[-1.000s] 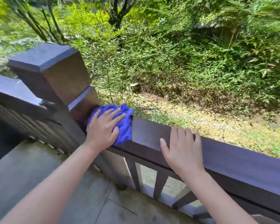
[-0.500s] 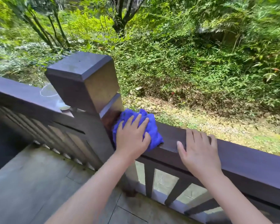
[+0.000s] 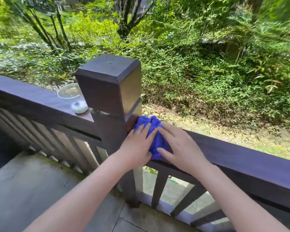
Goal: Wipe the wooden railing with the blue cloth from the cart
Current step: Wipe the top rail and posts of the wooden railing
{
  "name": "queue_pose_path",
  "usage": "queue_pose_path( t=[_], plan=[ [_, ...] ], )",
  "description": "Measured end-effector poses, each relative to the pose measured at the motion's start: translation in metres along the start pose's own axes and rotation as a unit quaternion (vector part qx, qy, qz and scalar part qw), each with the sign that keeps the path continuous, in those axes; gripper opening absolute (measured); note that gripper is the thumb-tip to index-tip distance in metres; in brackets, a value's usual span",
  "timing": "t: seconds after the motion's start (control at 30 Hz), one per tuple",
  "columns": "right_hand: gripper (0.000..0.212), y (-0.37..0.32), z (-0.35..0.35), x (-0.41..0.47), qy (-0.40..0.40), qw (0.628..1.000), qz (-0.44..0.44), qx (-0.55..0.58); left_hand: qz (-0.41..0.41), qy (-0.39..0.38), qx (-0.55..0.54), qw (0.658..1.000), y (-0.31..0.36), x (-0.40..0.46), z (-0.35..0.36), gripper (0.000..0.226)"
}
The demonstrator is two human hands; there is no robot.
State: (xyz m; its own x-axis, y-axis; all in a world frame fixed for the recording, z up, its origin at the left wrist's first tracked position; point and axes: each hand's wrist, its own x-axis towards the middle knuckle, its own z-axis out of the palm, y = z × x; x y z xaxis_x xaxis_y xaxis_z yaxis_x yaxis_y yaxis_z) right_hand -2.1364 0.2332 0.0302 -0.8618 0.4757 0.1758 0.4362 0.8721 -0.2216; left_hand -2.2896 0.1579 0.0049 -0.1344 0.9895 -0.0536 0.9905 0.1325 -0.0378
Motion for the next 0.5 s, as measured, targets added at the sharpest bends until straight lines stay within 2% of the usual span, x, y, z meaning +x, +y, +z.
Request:
queue_pose_path(
  t=[0.07, 0.13, 0.2, 0.3, 0.4, 0.5],
  plan=[
    [0.062, -0.011, 0.007, 0.01, -0.006, 0.999, -0.001, 0.035, 0.006, 0.01, -0.026, 1.0, -0.004, 0.002, -0.001, 0.075],
    [0.058, -0.014, 0.013, 0.013, 0.008, 0.998, 0.019, 0.06, -0.008, 0.046, -0.103, 0.994, -0.006, -0.003, 0.001, 0.074],
    [0.048, -0.014, 0.017, 0.013, 0.025, 0.997, 0.031, 0.065, -0.016, 0.129, -0.152, 0.98, -0.004, -0.016, 0.007, 0.074],
    [0.033, -0.014, 0.021, 0.012, 0.045, 0.998, 0.027, 0.044, -0.007, 0.223, -0.124, 0.967, -0.001, -0.032, 0.018, 0.068],
    [0.025, -0.018, 0.024, 0.011, 0.05, 0.998, 0.03, 0.027, -0.008, 0.25, -0.132, 0.959, 0.0, -0.035, 0.012, 0.061],
    [0.021, -0.022, 0.024, 0.008, 0.042, 0.999, 0.03, 0.0, -0.007, 0.241, -0.138, 0.961, 0.0, -0.041, 0.006, 0.055]
  ],
)
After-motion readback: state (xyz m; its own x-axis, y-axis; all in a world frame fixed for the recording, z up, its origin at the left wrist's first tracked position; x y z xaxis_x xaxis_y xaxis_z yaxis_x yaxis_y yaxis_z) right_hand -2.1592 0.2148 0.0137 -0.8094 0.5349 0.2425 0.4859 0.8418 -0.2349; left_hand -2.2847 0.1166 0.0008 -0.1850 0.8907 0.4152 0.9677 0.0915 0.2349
